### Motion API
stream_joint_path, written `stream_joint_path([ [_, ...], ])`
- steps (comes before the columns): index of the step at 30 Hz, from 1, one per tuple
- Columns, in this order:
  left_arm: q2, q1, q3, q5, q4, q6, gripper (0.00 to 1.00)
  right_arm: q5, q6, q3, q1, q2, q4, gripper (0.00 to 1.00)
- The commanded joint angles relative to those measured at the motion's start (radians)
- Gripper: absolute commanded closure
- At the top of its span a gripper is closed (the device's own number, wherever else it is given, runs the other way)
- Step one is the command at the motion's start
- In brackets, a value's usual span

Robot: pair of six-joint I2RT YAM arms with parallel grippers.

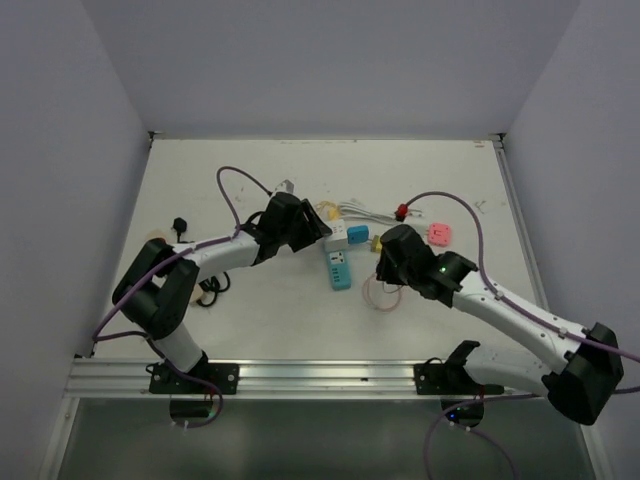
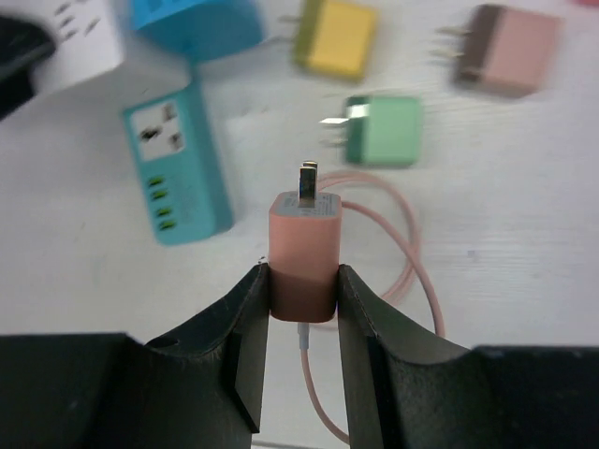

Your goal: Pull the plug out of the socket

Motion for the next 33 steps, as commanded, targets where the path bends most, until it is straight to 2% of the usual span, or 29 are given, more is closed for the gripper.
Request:
stream_joint_path([
  [1, 0.069, 0.028, -0.085, -0.212, -0.342, 0.125, 0.41, 0.053, -0.049, -0.074, -0.161, -0.111, -0.038, 1.00],
  [8, 0.036, 0.036, -0.098, -0.225, -0.374, 0.174, 0.40, -0.035, -0.133, -0.194, -0.509, -0.170, 0.040, 1.00],
  [14, -0.016, 0.050, -0.113, -0.226, -0.397, 0.217, 0.39, -0.237, -0.122, -0.278, -0.748, -0.117, 0.195, 1.00],
  [18, -0.036, 0.055, -0.078, -0.211, -0.410, 0.250, 0.35, -0.328, -0.113, -0.288, -0.818, -0.043, 0.268, 1.00],
  [19, -0.036, 0.055, -0.056, -0.203, -0.413, 0.254, 0.34, -0.341, -0.115, -0.286, -0.818, -0.034, 0.275, 0.91],
  [21, -0.037, 0.056, -0.032, -0.176, -0.416, 0.263, 0.32, -0.345, -0.118, -0.280, -0.847, -0.020, 0.278, 0.84],
  [25, -0.042, 0.051, 0.019, -0.131, -0.410, 0.270, 0.27, -0.355, -0.124, -0.275, -0.852, -0.009, 0.287, 0.62],
  [27, -0.040, 0.048, 0.033, -0.119, -0.407, 0.270, 0.26, -0.358, -0.130, -0.275, -0.852, -0.009, 0.285, 0.55],
  [31, -0.037, 0.042, 0.062, -0.100, -0.402, 0.262, 0.23, -0.358, -0.141, -0.274, -0.852, -0.021, 0.275, 0.29],
  [33, -0.030, 0.041, 0.074, -0.094, -0.400, 0.256, 0.23, -0.391, -0.154, -0.268, -0.852, -0.043, 0.256, 0.22],
])
